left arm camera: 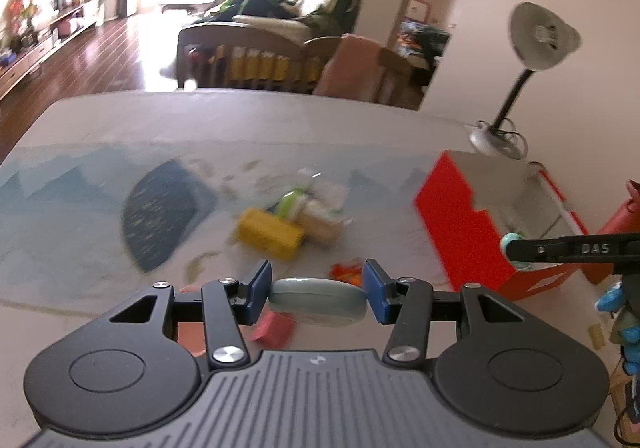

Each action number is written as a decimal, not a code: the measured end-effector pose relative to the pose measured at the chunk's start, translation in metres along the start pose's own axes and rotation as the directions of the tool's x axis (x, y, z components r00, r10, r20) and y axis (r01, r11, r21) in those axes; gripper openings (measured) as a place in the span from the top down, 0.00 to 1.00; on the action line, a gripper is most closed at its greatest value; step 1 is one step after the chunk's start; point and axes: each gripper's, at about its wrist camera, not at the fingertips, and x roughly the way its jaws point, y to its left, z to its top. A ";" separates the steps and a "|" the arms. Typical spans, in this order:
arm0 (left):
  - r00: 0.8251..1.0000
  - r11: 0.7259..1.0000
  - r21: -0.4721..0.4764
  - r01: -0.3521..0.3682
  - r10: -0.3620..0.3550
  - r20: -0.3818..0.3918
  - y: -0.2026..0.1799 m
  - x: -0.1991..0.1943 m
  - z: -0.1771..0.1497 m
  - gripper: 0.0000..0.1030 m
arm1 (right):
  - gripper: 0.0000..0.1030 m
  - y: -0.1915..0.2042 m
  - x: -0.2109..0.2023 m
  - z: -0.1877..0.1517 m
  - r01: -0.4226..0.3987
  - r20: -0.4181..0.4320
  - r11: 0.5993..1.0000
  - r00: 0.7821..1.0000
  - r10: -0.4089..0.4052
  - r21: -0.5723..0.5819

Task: Organize rigid objects
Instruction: 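Carry both items over the red box and lower them inside, then open both grippers to drop the tape and sharpener into the box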

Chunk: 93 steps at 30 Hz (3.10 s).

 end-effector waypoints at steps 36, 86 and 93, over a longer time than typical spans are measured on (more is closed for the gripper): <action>0.986 0.948 0.274 0.160 -0.139 -0.092 -0.255 0.175 0.090 0.52 | 0.65 -0.183 0.035 0.021 0.138 -0.068 0.990 0.988 -0.136 0.027; 0.943 0.951 0.280 0.133 -0.035 -0.330 -0.278 0.250 0.056 0.61 | 0.60 -0.176 0.065 0.020 0.101 -0.207 0.993 0.972 -0.110 -0.056; 0.956 0.951 0.282 0.130 -0.045 -0.289 -0.274 0.225 0.062 0.60 | 0.51 -0.165 0.043 0.020 0.069 -0.159 0.997 0.984 -0.075 -0.044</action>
